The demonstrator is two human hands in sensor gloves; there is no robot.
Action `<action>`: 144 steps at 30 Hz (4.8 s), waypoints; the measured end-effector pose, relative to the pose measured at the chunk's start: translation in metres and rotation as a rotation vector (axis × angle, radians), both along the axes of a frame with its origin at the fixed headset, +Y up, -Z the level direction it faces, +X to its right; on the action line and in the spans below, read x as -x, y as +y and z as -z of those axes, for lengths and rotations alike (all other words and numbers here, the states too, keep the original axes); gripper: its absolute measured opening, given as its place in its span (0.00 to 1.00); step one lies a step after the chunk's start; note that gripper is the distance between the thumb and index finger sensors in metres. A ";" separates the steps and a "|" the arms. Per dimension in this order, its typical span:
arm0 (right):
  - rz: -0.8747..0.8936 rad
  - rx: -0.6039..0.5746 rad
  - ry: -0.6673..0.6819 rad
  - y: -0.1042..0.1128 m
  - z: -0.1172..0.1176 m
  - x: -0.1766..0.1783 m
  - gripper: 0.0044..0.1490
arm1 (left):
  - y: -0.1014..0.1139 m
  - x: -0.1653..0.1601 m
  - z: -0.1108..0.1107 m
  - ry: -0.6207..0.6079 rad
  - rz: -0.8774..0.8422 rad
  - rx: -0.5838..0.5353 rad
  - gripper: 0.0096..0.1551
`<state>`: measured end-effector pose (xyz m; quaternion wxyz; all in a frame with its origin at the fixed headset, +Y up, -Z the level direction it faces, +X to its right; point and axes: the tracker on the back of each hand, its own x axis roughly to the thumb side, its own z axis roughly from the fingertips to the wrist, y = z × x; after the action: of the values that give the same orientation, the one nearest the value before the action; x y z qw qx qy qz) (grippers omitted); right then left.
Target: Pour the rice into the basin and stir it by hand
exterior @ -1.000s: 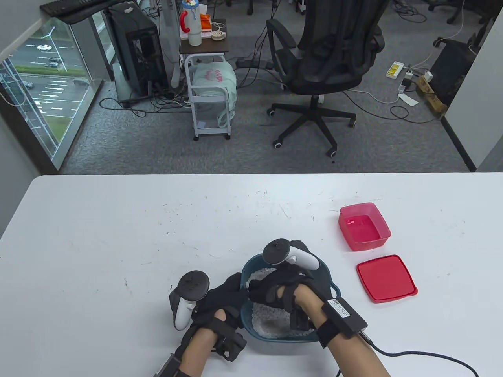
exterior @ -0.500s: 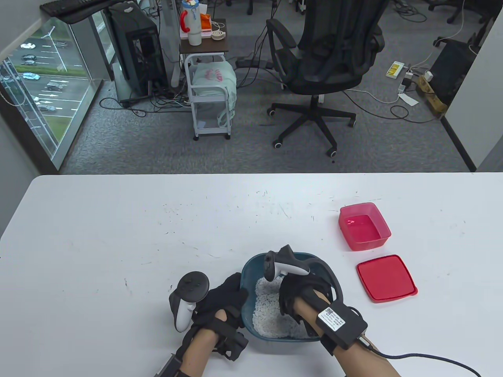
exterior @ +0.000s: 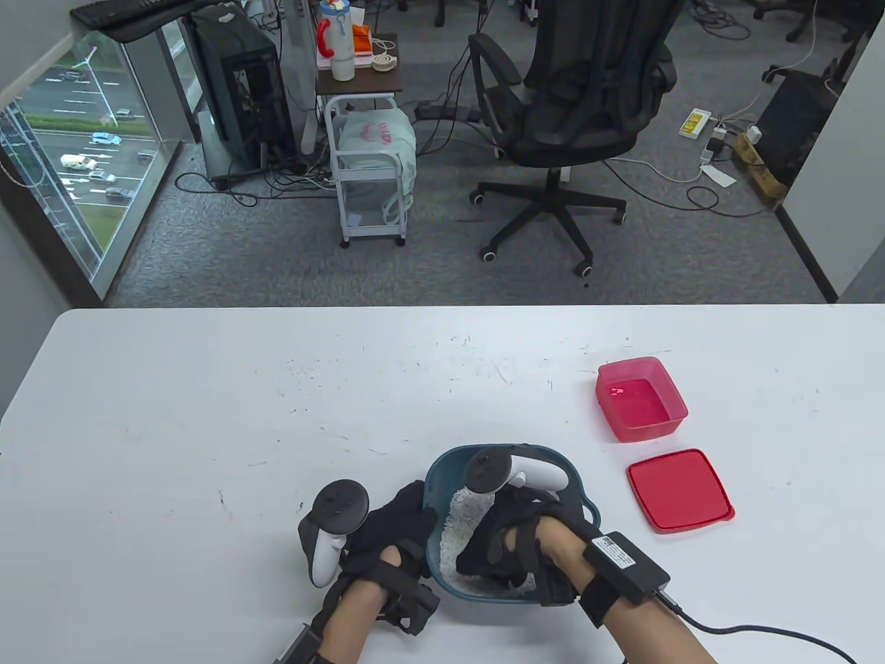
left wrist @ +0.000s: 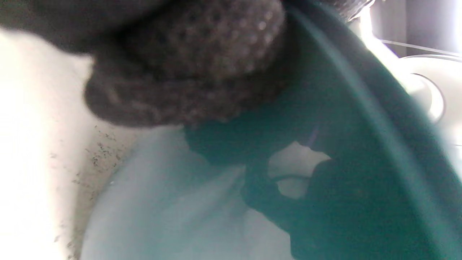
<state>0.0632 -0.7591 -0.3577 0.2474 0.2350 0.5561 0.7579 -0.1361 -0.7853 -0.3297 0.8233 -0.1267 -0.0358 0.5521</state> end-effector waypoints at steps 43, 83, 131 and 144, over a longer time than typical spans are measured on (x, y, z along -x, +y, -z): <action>-0.172 -0.098 0.023 0.006 -0.002 0.004 0.42 | -0.001 -0.002 0.000 0.006 -0.011 0.003 0.38; 0.012 -0.011 -0.033 0.003 -0.003 0.003 0.44 | 0.000 -0.002 0.001 -0.017 -0.034 0.008 0.38; -0.045 -0.178 -0.376 0.006 0.037 -0.008 0.46 | 0.001 -0.003 0.002 -0.047 -0.008 -0.014 0.38; -0.769 -0.514 -0.067 0.015 0.015 -0.014 0.43 | 0.001 -0.003 0.001 -0.030 -0.013 -0.007 0.37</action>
<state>0.0768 -0.7441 -0.3731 -0.0998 0.0407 0.3887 0.9150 -0.1330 -0.7845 -0.3310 0.8197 -0.1318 -0.0511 0.5551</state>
